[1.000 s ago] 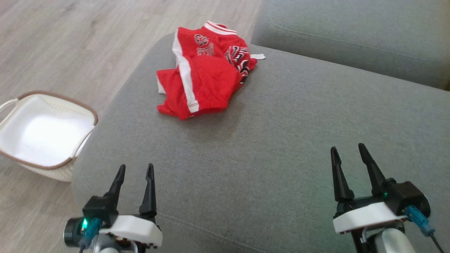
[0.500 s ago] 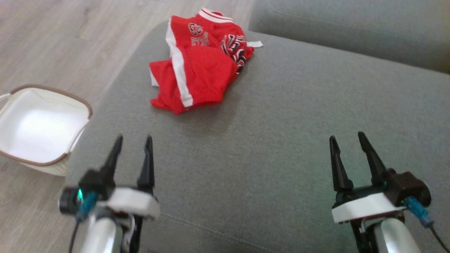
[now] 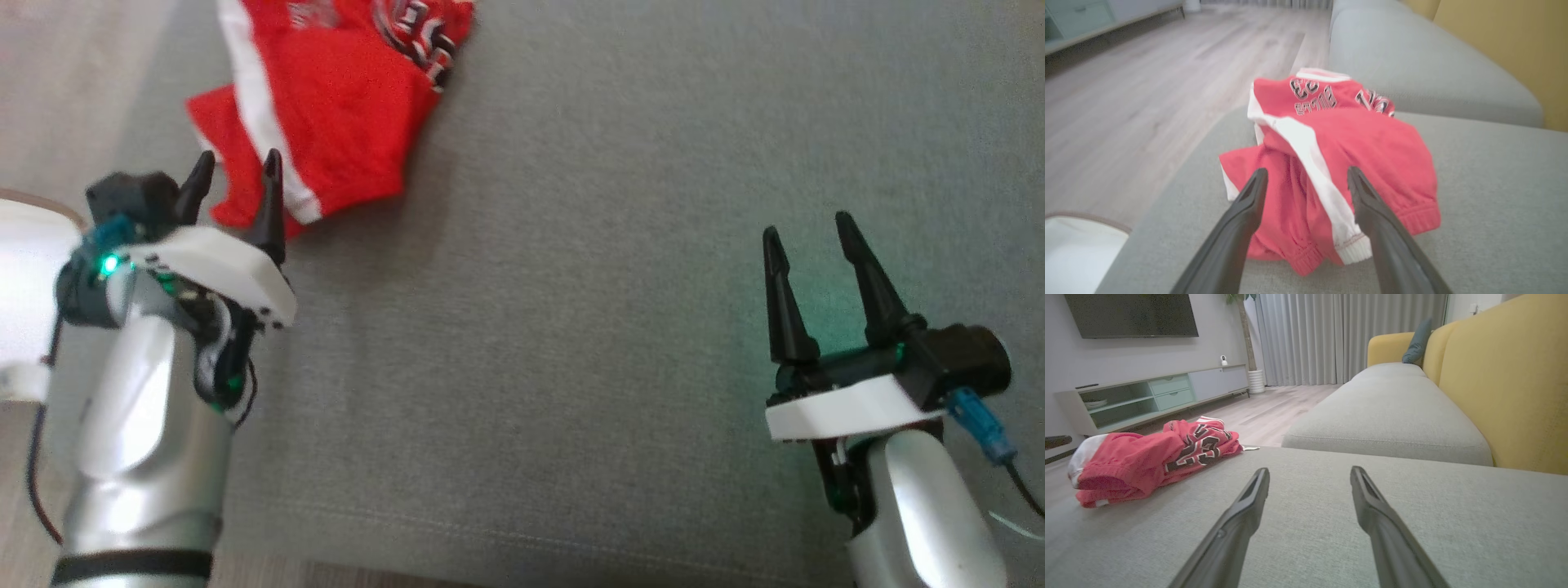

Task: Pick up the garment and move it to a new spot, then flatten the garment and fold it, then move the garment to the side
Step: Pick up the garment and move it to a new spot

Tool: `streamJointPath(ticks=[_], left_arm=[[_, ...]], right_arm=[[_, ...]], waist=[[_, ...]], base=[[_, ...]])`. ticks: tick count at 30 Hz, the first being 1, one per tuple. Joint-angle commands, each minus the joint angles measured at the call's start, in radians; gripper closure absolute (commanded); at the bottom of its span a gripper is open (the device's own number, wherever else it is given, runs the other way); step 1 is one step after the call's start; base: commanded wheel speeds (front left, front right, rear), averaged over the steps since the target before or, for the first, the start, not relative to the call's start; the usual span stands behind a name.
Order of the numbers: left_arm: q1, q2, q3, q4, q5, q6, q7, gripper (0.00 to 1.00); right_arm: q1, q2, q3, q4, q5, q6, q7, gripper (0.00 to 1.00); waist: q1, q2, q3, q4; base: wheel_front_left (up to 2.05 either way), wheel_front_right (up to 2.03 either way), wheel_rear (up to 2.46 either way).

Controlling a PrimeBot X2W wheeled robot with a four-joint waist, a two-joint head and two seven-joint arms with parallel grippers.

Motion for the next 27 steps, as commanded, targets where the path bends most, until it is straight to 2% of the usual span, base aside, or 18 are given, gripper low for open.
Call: streamJointPath(ticks=[1, 8, 13, 14, 15, 16, 17, 27], left_arm=[[-0.068, 0.054, 0.048, 0.018, -0.024, -0.011, 0.035, 0.0], [-0.162, 0.1, 0.054, 0.156, -0.075, -0.037, 0.138, 0.0], [-0.201, 0.12, 0.038, 0.21, -0.077, -0.043, 0.152, 0.0], [-0.207, 0.119, 0.035, 0.217, -0.077, -0.044, 0.148, 0.04], [-0.214, 0.119, 0.032, 0.223, -0.077, -0.044, 0.143, 0.44], [-0.219, 0.118, 0.027, 0.228, -0.076, -0.046, 0.14, 0.78], [-0.224, 0.118, 0.019, 0.231, -0.076, -0.047, 0.136, 1.0], [-0.272, 0.163, -0.048, 0.17, -0.045, -0.056, 0.047, 1.0]], right_arm=[[-0.04, -0.005, 0.026, -0.039, -0.006, 0.008, -0.011, 0.0], [-0.077, -0.005, 0.044, -0.049, -0.002, 0.008, -0.011, 0.0], [-0.094, -0.005, 0.056, -0.047, 0.001, 0.008, -0.011, 0.0], [-0.097, -0.005, 0.057, -0.047, 0.001, 0.008, -0.011, 0.0], [-0.1, -0.005, 0.058, -0.046, 0.001, 0.008, -0.011, 0.0], [-0.102, -0.005, 0.057, -0.046, 0.001, 0.008, -0.011, 0.0], [-0.102, -0.005, 0.056, -0.045, 0.001, 0.008, -0.011, 0.0], [-0.092, -0.005, 0.041, -0.038, 0.018, 0.008, -0.011, 0.0]], waist=[[-0.0002, 0.0, 0.078, -0.064], [-0.0002, 0.0, 0.137, -0.097], [-0.0002, 0.0, 0.15, -0.11], [-0.0002, 0.0, 0.151, -0.112], [-0.0002, 0.0, 0.151, -0.114], [-0.0002, 0.0, 0.15, -0.114], [-0.0002, 0.0, 0.148, -0.114], [-0.0002, 0.0, 0.089, -0.103]], base=[[0.0, 0.0, 0.0], [0.0, 0.0, 0.0], [0.0, 0.0, 0.0], [0.0, 0.0, 0.0], [0.0, 0.0, 0.0], [0.0, 0.0, 0.0], [0.0, 0.0, 0.0], [0.0, 0.0, 0.0]])
